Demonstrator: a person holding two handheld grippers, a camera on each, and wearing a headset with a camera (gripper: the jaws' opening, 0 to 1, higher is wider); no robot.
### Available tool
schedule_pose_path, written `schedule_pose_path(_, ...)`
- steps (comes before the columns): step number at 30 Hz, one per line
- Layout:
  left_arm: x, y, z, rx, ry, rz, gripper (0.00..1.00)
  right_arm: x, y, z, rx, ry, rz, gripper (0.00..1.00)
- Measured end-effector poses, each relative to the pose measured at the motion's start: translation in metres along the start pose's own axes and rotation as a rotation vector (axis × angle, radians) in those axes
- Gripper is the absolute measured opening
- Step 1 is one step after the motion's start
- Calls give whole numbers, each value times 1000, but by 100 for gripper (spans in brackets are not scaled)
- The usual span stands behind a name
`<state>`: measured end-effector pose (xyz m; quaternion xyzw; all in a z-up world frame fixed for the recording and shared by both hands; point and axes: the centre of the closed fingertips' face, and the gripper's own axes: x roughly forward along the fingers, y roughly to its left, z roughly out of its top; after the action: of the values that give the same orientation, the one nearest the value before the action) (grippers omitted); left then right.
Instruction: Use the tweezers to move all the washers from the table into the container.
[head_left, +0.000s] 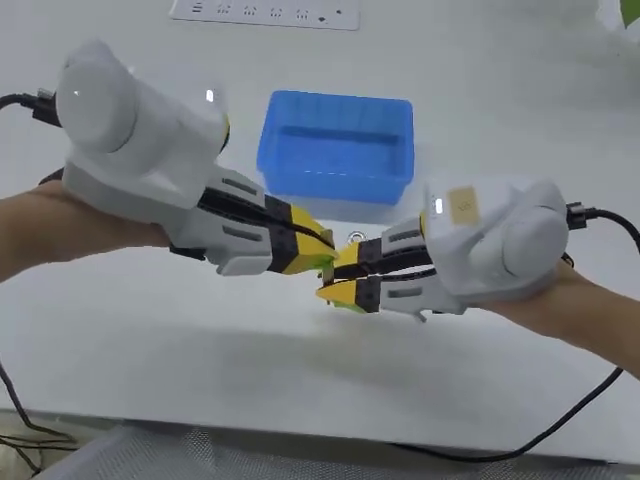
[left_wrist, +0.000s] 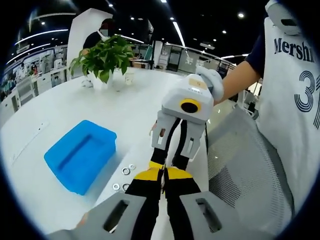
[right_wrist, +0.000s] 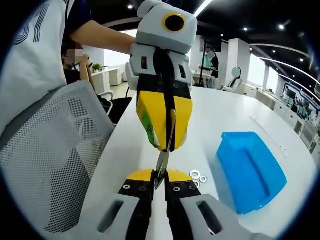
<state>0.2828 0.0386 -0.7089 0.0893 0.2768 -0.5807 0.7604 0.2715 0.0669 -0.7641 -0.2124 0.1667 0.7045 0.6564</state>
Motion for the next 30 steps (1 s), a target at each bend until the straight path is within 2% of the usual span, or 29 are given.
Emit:
schedule_pose_path(6, -7, 18, 13, -5, -50, 43, 6, -5, -22, 8, -40, 8, -76, 10)
schedule_pose_path(9, -6, 22, 14, 3, -62, 48, 6, -7, -28, 6, -69, 27, -103, 11)
schedule_pose_path(10, -5, 23, 14, 6, -62, 47, 6, -7, -28, 6, -74, 32, -103, 11)
schedule_pose_path(14, 1, 21, 9, 81, -38, 39, 6, -4, -30, -2, -110, 70, -111, 11)
schedule_pose_path(19, 3, 23, 4, 118, -30, 38, 6, -1, -32, -7, -125, 93, -121, 11)
schedule_pose_path(30, 8, 26, 1, 117, -16, 38, 6, 1, -35, -14, -111, 98, -126, 12)
